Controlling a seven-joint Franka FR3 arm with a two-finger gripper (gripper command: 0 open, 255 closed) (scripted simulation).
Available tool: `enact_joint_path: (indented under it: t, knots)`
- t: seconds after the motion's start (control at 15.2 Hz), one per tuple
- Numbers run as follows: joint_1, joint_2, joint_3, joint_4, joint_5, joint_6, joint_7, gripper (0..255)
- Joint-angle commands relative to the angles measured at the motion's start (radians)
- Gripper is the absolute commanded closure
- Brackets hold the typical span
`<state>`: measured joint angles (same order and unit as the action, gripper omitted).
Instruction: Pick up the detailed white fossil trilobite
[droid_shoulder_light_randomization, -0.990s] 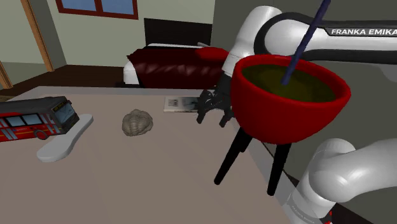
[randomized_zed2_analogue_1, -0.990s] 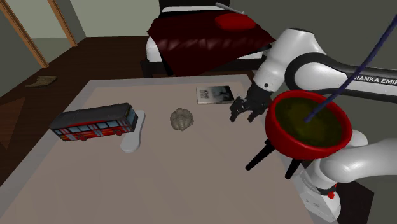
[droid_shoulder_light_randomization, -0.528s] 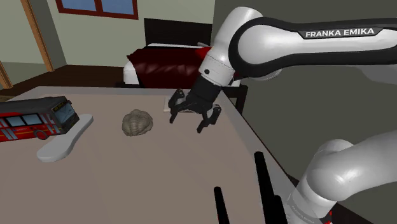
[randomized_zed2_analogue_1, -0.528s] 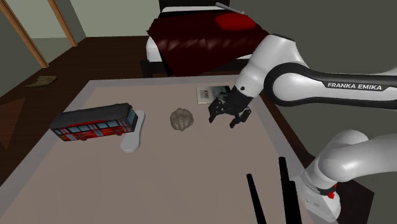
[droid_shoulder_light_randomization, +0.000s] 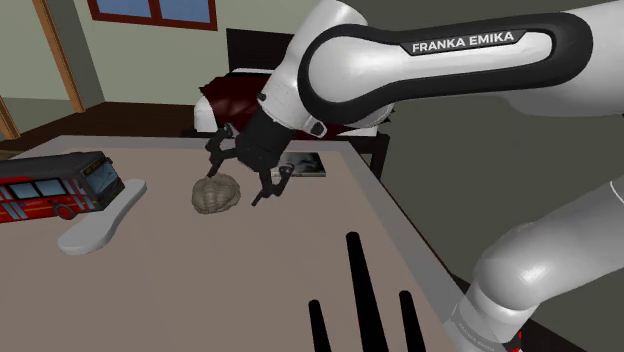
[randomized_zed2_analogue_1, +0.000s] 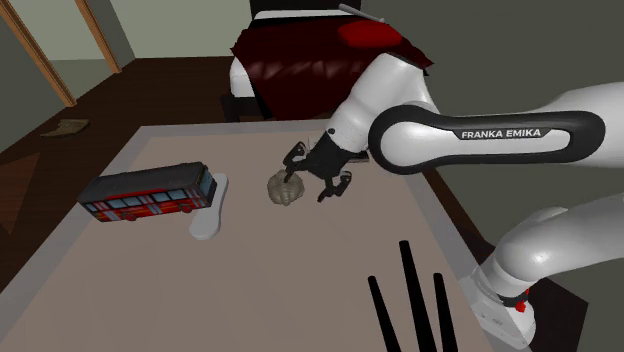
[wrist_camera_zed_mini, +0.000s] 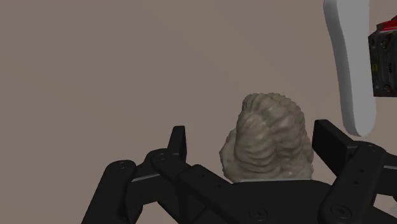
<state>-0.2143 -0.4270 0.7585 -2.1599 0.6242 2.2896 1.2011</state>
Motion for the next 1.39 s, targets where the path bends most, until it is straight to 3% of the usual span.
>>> enact_joint_path:
  t: [0.0, 0.13, 0.79, 0.86, 1.32]
  knots:
    - [-0.048, 0.057, 0.062, 0.05, -0.027, 0.052, 0.105, 0]
    - [-0.108, 0.127, 0.136, 0.111, -0.083, 0.101, 0.219, 0]
    - [-0.104, 0.158, 0.166, 0.032, -0.071, 0.206, 0.2, 0]
    - [-0.104, 0.157, 0.166, 0.033, -0.071, 0.205, 0.199, 255]
    - [-0.103, 0.156, 0.166, 0.032, -0.07, 0.205, 0.2, 255]
